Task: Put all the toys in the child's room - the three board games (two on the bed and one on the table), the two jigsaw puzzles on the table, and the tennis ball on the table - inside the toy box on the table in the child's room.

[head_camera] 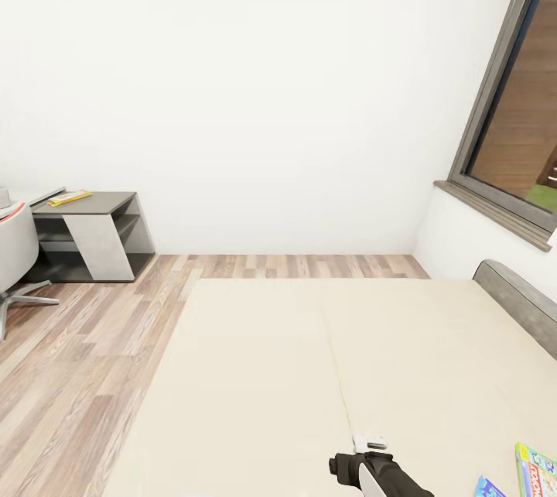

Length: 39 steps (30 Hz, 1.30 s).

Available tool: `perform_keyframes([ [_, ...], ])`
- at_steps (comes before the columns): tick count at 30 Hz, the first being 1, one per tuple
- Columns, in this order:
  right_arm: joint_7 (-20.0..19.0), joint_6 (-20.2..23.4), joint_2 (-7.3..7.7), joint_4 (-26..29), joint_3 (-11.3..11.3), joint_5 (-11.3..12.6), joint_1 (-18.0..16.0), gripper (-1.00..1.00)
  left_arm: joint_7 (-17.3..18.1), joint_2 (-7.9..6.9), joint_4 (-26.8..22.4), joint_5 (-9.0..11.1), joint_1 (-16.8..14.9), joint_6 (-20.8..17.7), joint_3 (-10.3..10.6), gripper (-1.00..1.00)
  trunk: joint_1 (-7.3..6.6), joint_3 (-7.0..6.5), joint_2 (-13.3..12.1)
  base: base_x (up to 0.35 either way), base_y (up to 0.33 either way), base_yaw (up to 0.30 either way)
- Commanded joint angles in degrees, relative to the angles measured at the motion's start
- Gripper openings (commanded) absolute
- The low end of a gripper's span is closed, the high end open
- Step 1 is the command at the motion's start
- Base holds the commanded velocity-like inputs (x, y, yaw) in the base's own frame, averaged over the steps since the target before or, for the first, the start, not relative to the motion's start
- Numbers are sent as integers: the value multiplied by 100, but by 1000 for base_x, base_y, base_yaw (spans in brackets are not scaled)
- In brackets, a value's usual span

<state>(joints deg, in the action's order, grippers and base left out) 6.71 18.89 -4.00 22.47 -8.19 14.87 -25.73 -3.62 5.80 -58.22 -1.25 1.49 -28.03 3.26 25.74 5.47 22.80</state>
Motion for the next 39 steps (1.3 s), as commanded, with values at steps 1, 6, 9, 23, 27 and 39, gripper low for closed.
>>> perform_keyframes([
  [1,50,27,5,12,-47,60,-3,100,-29,0,8,-13,0,-30,10,100,4,11,12,0,-53,0],
  [6,50,27,5,12,-49,60,-3,100,-40,0,73,-16,0,-28,15,100,4,11,12,0,-171,0],
  [9,50,27,5,12,-50,60,-3,100,-42,0,84,-16,0,-22,16,100,4,11,12,0,-86,0],
  [23,50,27,5,12,-51,60,-3,100,-42,0,91,-17,0,-26,16,100,4,11,12,0,-45,0],
  [27,50,27,5,12,-51,60,-3,100,-42,4,91,-12,0,-27,13,100,4,11,12,0,-24,0],
  [39,50,27,5,12,-51,60,-3,100,-17,5,91,-6,0,-38,8,100,4,11,12,0,-3,0],
])
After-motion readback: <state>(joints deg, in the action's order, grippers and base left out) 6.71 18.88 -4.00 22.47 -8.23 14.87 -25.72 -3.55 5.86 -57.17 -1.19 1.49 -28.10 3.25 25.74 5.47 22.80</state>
